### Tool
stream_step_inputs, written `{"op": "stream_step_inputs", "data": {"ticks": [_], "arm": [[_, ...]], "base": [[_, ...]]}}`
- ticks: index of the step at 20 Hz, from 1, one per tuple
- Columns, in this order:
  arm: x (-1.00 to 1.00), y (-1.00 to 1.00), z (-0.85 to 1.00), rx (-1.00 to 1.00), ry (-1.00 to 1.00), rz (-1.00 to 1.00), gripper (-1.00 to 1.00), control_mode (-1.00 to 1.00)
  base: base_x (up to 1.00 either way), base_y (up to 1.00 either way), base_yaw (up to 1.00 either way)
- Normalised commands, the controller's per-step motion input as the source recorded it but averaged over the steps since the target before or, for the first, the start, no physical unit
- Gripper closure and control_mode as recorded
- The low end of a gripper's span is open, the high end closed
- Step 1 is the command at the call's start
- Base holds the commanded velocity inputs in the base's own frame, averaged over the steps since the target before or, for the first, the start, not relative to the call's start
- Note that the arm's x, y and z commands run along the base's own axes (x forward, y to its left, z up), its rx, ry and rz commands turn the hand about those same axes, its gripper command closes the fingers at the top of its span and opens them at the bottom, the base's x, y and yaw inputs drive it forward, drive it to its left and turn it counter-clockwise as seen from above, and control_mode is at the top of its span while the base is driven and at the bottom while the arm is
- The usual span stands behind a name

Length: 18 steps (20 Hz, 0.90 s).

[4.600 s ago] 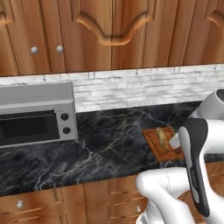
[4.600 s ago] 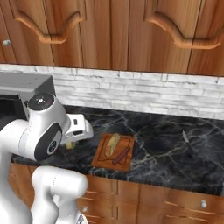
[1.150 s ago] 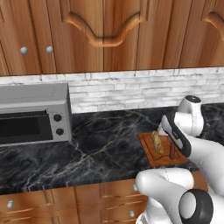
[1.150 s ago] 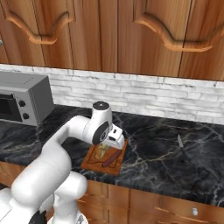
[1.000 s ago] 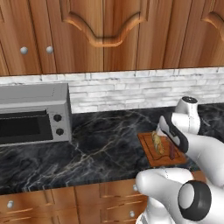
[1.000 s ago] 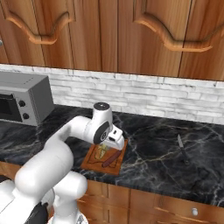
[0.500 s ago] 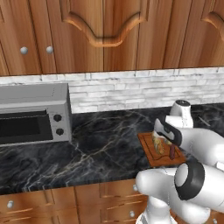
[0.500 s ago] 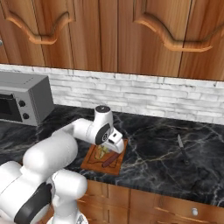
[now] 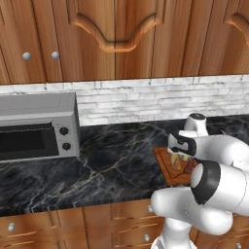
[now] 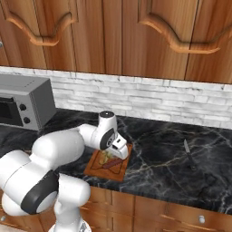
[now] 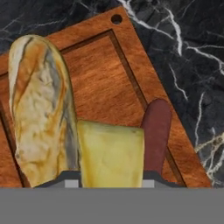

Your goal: Retrieve the sausage and cheese from the fridge and place them on the cutting board on the counter.

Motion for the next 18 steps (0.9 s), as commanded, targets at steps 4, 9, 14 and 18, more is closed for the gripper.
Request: {"op": "stream_step_inputs", "data": {"ticks": [4,9,14,18], "arm": [[0.13,0.00,-0.20,0.00,0.06,0.00,1.00,-1.00],[-0.03,0.00,-0.21,0.00,0.03,0.00,1.00,-1.00],[-0.16,0.00,-0.08,0.01,0.00,0.00,-1.00,-1.00],[-0.16,0.06,0.03,0.04,0.00,0.00,-1.00,-1.00]], "base": [[0.00,0.00,0.00],[0.00,0.00,0.00],[0.00,0.00,0.00],[0.00,0.00,0.00]]}}
